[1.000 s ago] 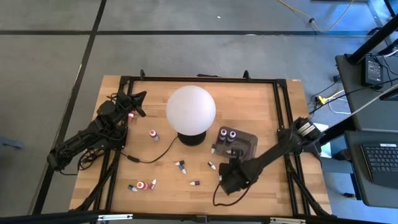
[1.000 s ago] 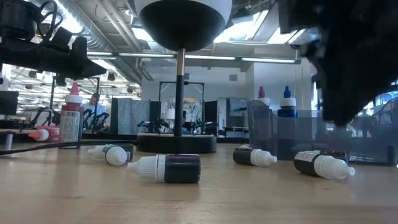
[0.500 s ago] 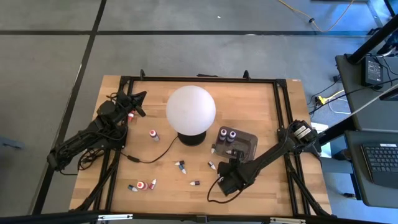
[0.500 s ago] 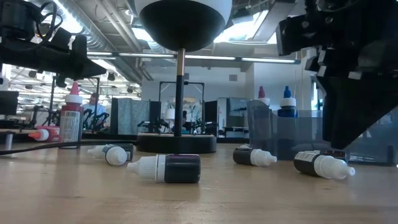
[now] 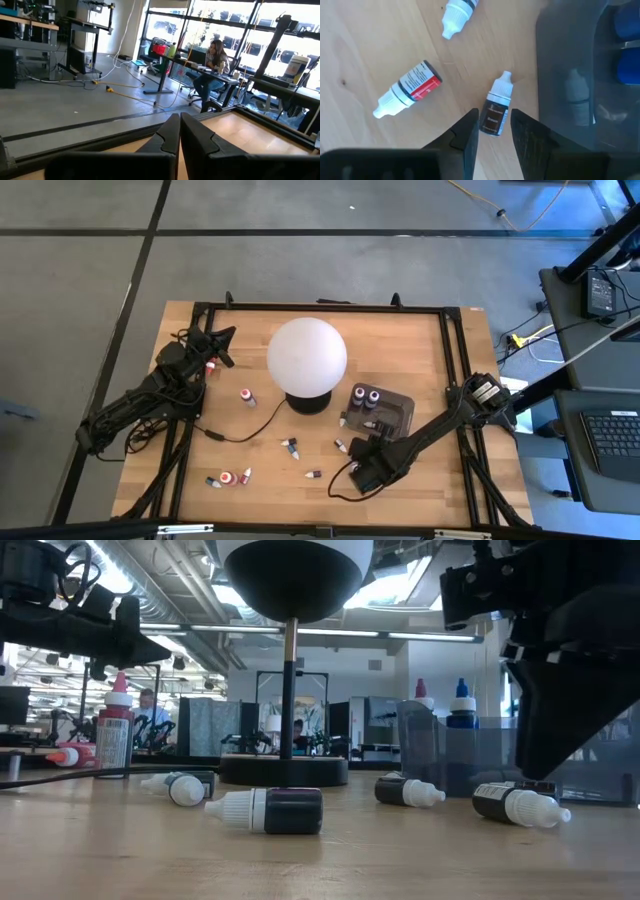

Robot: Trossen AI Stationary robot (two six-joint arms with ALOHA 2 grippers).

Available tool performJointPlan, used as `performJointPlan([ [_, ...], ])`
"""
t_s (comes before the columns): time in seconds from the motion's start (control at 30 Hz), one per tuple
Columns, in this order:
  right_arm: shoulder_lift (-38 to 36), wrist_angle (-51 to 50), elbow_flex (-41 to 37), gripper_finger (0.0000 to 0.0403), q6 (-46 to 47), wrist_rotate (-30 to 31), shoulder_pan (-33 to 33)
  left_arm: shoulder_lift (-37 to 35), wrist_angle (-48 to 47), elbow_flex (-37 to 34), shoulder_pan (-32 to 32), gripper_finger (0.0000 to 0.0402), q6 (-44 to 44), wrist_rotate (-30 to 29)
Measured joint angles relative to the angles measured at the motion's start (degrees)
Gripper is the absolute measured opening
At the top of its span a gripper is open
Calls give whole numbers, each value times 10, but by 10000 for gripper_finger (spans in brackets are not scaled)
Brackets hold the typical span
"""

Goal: Pick & Place food coloring
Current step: Put the small brown food coloring bottle into the black container

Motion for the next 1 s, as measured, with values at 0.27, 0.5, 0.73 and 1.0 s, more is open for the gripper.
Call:
performJointPlan([
  [0.27, 0, 4, 0, 117, -1, 0, -4, 0, 0, 0, 0, 10, 0, 0],
  [0.5, 13, 5, -1, 117, -1, -4, -4, 0, 0, 0, 0, 11, 0, 0],
  [0.73, 13, 47, -39, 117, 14, -25, -11, 0, 0, 0, 0, 12, 0, 0],
  [1.0, 13, 56, -49, 117, -33, -29, -12, 0, 0, 0, 0, 8, 0, 0],
])
